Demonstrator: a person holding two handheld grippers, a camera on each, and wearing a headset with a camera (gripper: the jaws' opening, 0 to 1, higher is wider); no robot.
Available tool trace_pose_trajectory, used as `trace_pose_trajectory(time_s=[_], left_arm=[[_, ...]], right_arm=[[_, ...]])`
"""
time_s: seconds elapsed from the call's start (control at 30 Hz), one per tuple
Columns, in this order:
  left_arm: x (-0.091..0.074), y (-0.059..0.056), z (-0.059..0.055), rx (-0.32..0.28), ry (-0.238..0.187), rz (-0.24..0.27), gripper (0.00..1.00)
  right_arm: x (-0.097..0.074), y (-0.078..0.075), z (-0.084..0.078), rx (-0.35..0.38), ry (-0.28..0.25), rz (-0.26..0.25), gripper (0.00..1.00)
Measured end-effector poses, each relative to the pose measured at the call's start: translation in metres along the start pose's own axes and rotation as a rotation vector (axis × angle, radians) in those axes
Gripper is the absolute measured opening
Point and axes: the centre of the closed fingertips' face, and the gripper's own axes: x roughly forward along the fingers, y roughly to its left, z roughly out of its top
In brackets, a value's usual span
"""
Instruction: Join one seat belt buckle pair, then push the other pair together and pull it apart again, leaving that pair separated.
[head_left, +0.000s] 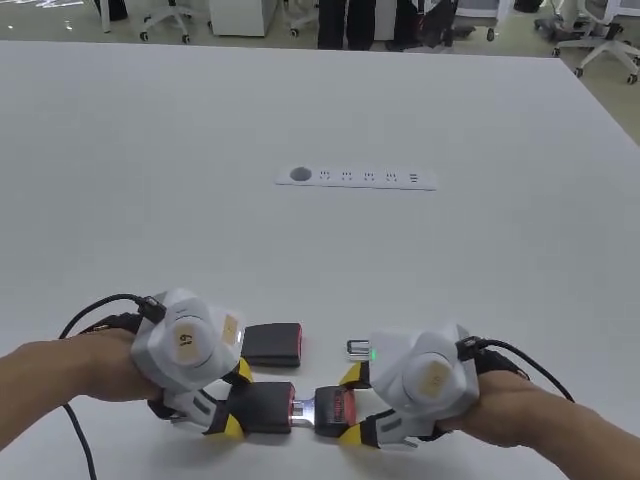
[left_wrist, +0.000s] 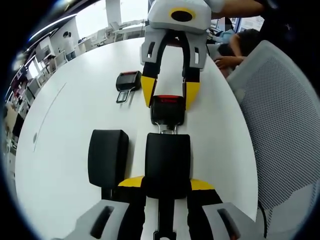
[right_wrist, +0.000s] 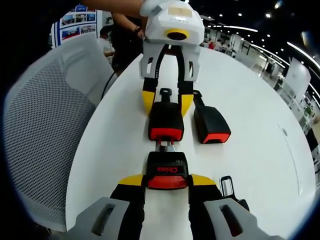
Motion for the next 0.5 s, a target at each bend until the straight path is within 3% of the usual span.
trace_pose_trajectory(time_s=[0.5], left_arm=[[0.0002,0.0006,-0.0004,0.0,-0.002,0.0,0.32]], right_arm=[[0.0026,0.0003,0.0008,0.014,0.0,-0.008,0.29]])
